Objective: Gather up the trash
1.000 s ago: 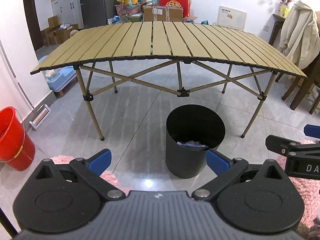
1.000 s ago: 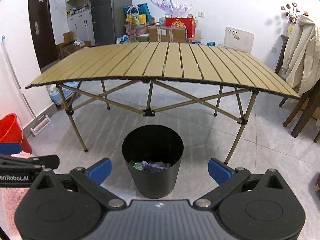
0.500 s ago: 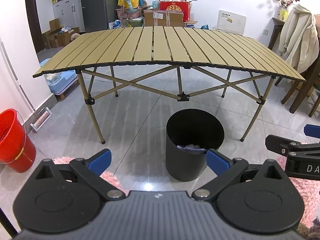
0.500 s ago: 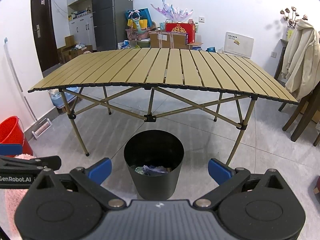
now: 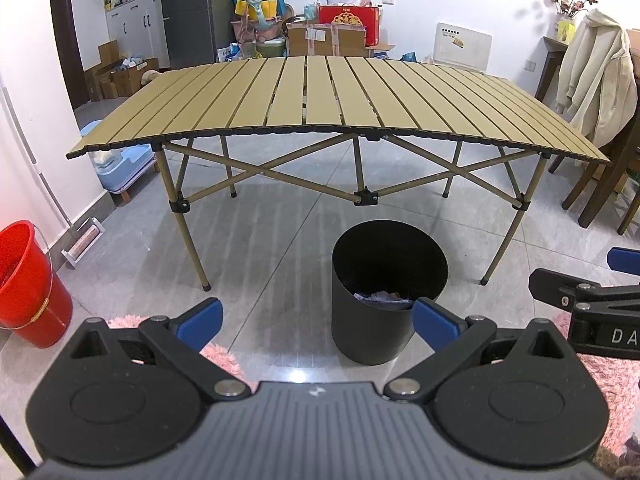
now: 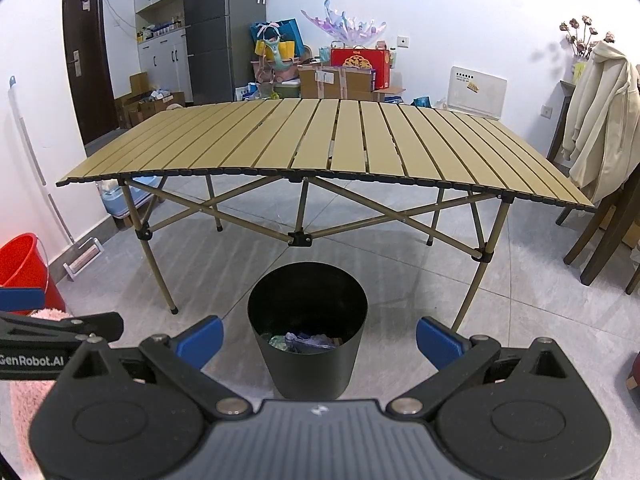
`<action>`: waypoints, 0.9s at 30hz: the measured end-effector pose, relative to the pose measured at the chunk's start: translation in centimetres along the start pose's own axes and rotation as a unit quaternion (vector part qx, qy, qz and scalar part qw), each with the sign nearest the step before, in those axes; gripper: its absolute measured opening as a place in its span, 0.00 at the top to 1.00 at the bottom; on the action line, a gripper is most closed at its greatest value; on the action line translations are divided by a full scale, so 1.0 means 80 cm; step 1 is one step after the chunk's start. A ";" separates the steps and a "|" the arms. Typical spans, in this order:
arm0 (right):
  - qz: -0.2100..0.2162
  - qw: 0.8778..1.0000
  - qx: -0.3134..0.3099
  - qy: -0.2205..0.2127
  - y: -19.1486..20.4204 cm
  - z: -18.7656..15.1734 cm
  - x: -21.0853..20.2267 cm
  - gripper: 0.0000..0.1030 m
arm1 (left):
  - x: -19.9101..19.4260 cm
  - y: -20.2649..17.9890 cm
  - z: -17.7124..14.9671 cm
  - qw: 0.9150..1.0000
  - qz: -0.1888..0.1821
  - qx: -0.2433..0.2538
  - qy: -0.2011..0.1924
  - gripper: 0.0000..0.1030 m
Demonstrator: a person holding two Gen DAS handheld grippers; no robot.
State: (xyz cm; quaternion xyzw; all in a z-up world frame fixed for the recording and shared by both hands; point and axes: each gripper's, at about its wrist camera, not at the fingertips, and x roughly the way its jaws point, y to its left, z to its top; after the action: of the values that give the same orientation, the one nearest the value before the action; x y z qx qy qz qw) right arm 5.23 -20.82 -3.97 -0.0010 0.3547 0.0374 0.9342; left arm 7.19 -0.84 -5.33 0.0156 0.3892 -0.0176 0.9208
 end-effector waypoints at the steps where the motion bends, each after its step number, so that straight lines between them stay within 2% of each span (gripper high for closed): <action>1: 0.000 1.000 0.000 0.000 0.000 0.000 0.000 0.00 | -0.001 0.000 0.000 1.000 0.000 0.001 -0.001 0.00; 27: 0.001 1.000 -0.001 -0.001 0.002 0.000 -0.001 0.00 | -0.002 -0.001 -0.001 1.000 -0.001 -0.001 -0.004 0.00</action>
State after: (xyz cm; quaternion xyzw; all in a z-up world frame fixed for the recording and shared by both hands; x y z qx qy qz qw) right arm 5.18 -20.69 -3.93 -0.0013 0.3540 0.0389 0.9344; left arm 7.02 -0.94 -5.25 0.0144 0.3851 -0.0180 0.9226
